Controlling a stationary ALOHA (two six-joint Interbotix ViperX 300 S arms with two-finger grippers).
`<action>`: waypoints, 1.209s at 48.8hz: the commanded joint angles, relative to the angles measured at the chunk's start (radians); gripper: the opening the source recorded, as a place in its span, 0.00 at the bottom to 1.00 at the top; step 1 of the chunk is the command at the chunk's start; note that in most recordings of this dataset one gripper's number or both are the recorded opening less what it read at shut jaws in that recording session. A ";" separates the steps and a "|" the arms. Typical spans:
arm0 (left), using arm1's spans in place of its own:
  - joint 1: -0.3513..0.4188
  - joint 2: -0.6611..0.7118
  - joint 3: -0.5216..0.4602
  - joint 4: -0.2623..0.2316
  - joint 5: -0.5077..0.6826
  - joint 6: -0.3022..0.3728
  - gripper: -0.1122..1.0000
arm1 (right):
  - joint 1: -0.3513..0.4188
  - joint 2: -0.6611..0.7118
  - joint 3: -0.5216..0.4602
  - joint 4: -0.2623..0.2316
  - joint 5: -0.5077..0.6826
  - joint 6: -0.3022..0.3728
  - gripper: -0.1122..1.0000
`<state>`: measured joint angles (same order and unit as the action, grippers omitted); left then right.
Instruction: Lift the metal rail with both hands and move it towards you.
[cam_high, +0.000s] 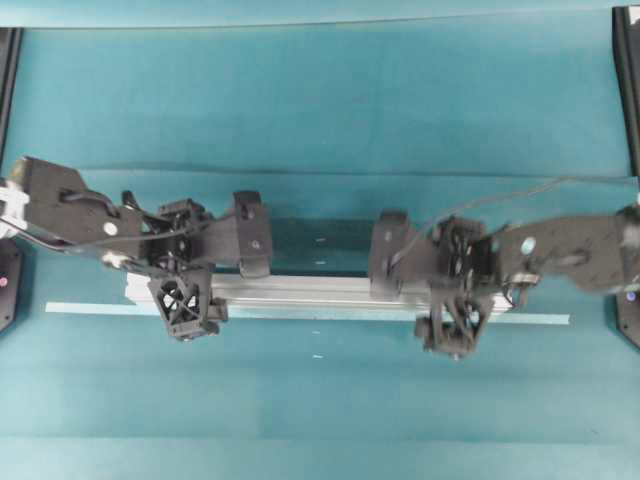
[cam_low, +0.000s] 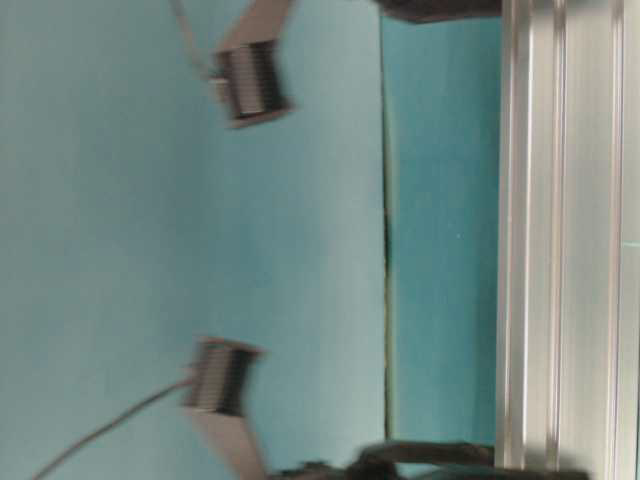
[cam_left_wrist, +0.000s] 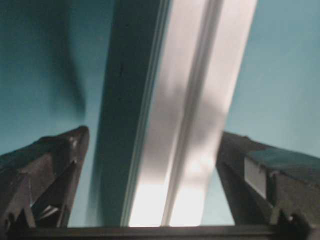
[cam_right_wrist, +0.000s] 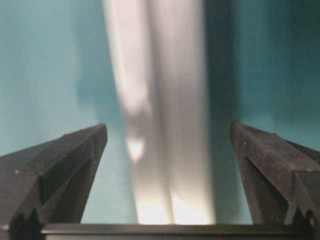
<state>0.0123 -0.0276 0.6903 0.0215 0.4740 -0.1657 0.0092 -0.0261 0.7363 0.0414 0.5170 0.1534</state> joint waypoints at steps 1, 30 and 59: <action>-0.011 -0.063 -0.021 0.002 -0.002 0.002 0.98 | -0.012 -0.061 -0.011 -0.003 -0.003 -0.002 0.99; -0.029 -0.489 0.038 0.002 -0.029 0.087 0.98 | -0.025 -0.514 0.072 -0.121 -0.078 -0.005 0.99; -0.029 -0.666 0.087 0.002 -0.225 0.115 0.98 | -0.032 -0.839 0.166 -0.124 -0.155 0.002 0.99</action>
<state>-0.0153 -0.6734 0.7839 0.0215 0.2823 -0.0506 -0.0230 -0.8452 0.9097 -0.0798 0.3712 0.1534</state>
